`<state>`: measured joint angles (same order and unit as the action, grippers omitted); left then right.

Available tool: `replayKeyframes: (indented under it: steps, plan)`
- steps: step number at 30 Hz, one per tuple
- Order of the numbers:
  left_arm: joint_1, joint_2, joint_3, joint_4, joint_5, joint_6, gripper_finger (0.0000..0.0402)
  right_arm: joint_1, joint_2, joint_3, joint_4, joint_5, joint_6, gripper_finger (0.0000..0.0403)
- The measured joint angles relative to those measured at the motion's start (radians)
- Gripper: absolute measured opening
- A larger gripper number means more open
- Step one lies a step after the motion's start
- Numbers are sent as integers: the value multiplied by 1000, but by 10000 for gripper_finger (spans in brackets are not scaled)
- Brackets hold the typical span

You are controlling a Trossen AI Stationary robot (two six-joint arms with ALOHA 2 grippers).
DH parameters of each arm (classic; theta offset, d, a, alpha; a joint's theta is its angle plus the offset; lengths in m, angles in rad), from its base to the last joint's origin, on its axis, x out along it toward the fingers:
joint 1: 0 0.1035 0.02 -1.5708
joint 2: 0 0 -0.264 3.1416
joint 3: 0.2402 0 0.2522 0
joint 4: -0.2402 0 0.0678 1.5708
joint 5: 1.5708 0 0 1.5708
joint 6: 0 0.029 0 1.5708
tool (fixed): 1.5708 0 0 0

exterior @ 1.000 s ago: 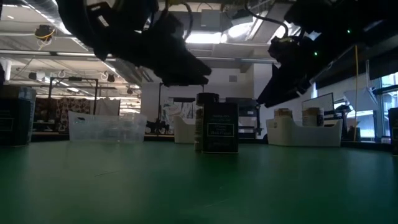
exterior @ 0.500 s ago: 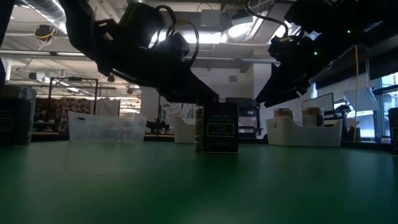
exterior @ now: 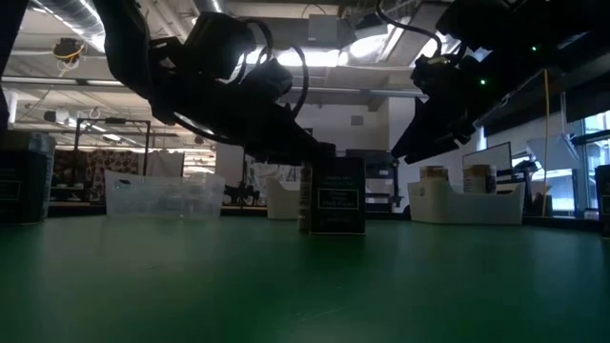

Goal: Sort spices by type
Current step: Put the black seasoning bottle into the left white bin

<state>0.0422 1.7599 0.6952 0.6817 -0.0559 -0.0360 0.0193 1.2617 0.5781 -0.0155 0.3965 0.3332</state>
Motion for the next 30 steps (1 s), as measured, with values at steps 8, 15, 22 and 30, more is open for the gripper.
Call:
replayKeyframes:
  steps: [8,15,22,30]
  plan:
    - [7,-17,0,7,0,37,195,0,0,0,-1,3,0,390]
    - [49,-120,0,-21,-33,72,202,0,0,0,-3,3,0,390]
    - [144,-212,0,7,-123,142,195,0,0,0,-2,5,0,390]
    - [298,-214,0,88,-132,166,202,0,0,0,-2,7,-1,390]
